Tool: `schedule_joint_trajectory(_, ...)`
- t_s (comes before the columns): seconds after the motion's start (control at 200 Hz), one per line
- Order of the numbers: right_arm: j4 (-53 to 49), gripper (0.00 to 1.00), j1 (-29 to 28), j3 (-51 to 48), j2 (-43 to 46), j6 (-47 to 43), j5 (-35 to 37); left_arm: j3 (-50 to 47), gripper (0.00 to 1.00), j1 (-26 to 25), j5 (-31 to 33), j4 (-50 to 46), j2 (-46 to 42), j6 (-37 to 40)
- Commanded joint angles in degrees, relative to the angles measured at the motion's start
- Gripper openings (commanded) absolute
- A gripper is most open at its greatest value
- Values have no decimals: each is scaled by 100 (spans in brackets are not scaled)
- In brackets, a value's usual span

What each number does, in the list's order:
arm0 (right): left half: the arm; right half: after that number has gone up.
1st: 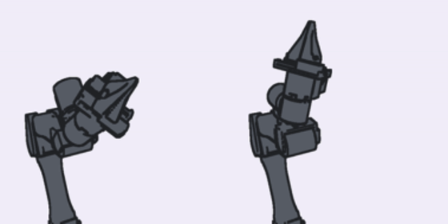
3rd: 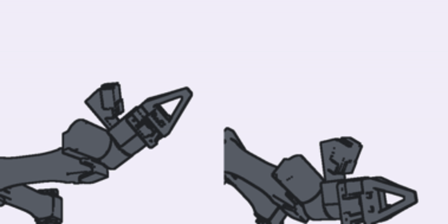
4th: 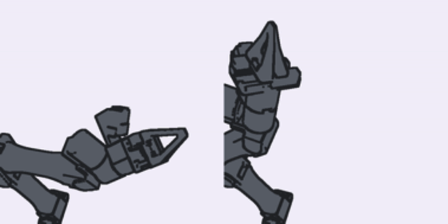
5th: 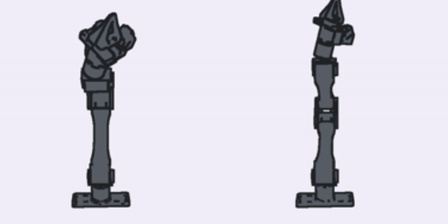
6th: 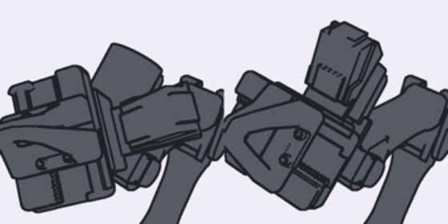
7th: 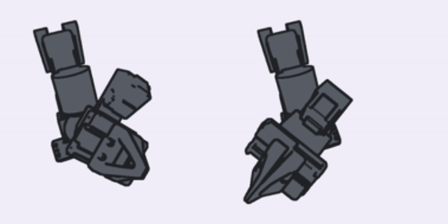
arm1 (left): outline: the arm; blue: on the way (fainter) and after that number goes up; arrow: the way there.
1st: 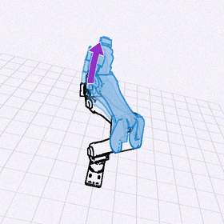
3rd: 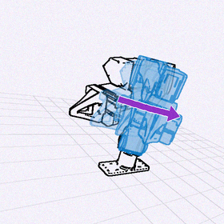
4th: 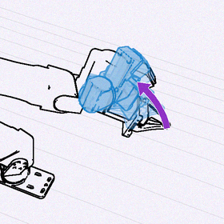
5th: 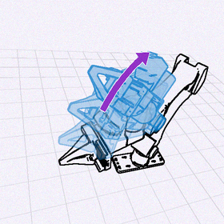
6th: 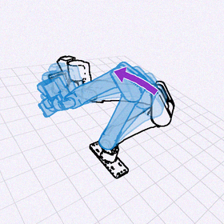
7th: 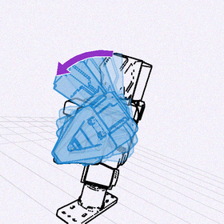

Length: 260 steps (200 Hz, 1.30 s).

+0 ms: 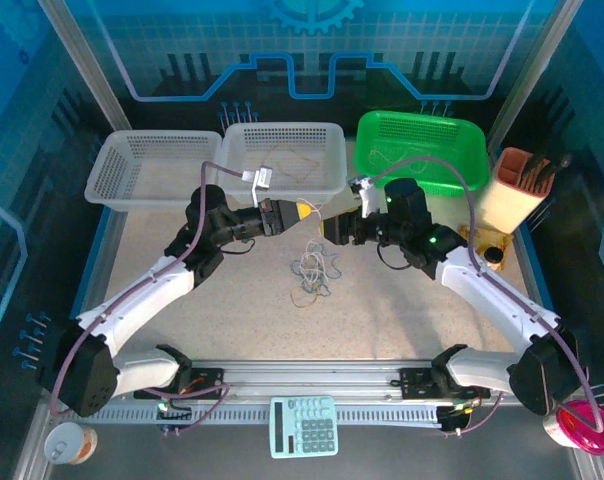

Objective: Untangle the cables

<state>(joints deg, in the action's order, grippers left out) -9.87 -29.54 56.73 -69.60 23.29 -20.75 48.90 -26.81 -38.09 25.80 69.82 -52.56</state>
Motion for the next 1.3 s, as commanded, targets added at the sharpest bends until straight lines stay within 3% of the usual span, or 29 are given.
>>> schedule_joint_trajectory(0.0, -18, 68, -118, 66, 11, -274, 145, -77, 0, -34, -179, 355, 81, -70)
schedule_joint_trajectory(0.235, -111, 67, -6, 50, 132, -238, 324, -125, 0, -35, -114, 353, 137, 14)
schedule_joint_trajectory(0.42, 102, 57, 283, -357, 533, -51, -62, -92, 0, -35, -30, 209, 102, 183)
schedule_joint_trajectory(0.64, 369, 65, 197, -284, 569, -161, -746, 47, 0, -35, -2, -102, 128, 448)
schedule_joint_trajectory(0.97, 274, 66, 2, 79, 241, -335, -822, 231, 0, -31, -85, -281, 229, 615)
schedule_joint_trajectory(1.196, 496, 59, -166, 82, -82, -266, -772, 267, 0, -30, -109, -277, 200, 597)
schedule_joint_trajectory(1.296, 637, 50, -196, 101, -220, -222, -737, 278, 0, -33, -124, -297, 174, 597)
